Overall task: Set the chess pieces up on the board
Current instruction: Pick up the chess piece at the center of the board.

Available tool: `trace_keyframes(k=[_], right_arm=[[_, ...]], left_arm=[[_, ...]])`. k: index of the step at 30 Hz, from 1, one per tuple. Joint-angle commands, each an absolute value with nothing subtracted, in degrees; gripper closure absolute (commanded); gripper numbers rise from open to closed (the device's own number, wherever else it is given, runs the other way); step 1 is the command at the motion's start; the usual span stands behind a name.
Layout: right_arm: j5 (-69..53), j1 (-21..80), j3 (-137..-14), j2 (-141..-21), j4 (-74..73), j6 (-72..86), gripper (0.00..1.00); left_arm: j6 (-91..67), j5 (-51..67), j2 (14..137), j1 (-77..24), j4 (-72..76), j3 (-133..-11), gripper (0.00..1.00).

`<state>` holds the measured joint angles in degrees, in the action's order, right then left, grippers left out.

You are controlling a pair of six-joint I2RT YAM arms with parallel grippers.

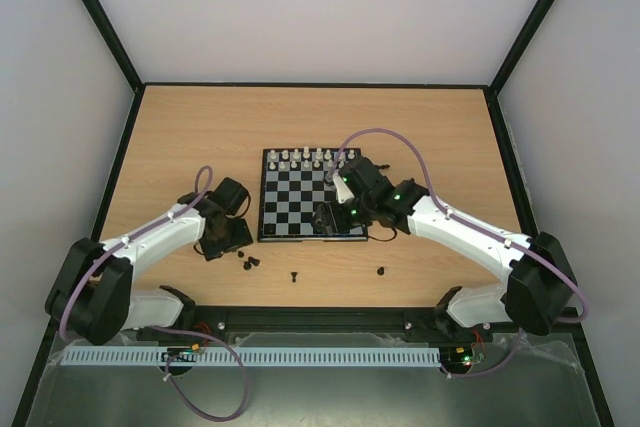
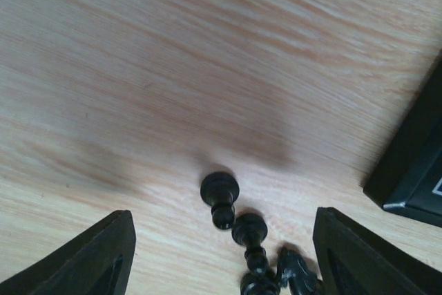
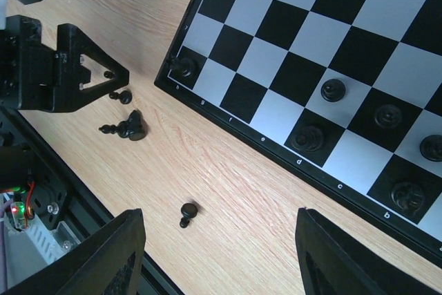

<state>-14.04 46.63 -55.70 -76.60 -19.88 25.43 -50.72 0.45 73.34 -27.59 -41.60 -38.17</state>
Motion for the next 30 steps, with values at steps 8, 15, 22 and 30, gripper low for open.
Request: trace_keyframes(k=[8, 15, 22, 30], right_arm=[[-15.71, 47.46, -54.74, -76.35, -19.71, 24.30, 0.40], [-16.11, 47.81, -54.54, -76.70, -19.43, 24.21, 0.40], [-15.58, 47.99, -54.46, -76.94, -19.42, 24.17, 0.41], [-15.73, 48.16, -54.48, -77.33, -19.38, 24.18, 0.41]], left_arm=[[-50.62, 0.15, 75.87, -25.52, -38.34, -35.40, 0.48], [-49.79, -1.78, 76.09, -25.22, -39.22, -36.70, 0.63], [-48.89, -3.08, 76.25, -25.27, -40.53, -38.52, 0.64], [-48.12, -3.15, 75.87, -25.30, -41.31, -38.83, 0.81]])
